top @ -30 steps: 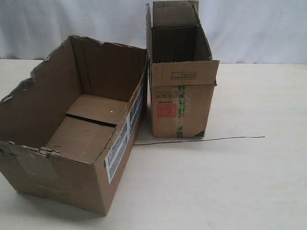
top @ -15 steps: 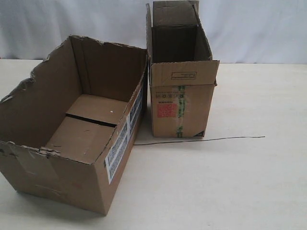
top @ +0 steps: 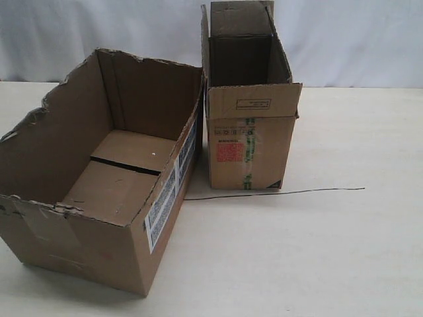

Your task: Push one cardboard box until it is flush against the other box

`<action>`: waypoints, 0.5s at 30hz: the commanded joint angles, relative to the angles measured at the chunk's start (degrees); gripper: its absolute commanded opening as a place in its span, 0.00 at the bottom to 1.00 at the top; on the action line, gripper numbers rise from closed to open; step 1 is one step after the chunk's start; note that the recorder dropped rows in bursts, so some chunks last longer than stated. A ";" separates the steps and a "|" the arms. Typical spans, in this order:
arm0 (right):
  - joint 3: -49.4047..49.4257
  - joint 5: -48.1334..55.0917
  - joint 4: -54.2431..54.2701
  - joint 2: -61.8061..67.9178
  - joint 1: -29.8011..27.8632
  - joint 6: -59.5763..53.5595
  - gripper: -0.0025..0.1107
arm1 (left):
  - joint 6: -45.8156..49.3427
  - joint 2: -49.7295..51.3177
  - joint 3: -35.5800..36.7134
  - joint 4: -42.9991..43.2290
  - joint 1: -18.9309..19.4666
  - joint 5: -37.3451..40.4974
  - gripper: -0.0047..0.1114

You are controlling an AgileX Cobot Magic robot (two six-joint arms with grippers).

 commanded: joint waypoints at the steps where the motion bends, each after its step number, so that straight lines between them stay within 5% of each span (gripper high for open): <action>1: 0.25 -0.11 -0.57 -0.12 -0.35 0.08 0.07 | 1.54 10.93 -13.02 10.53 0.16 19.97 0.04; 9: 0.25 -0.11 -0.57 -0.12 -0.35 0.08 0.07 | 16.02 26.00 -24.07 12.14 0.16 48.93 0.04; 15: 0.25 -0.11 -0.57 -0.12 -0.35 0.08 0.07 | 34.84 27.20 -23.41 -2.45 -0.70 49.69 0.04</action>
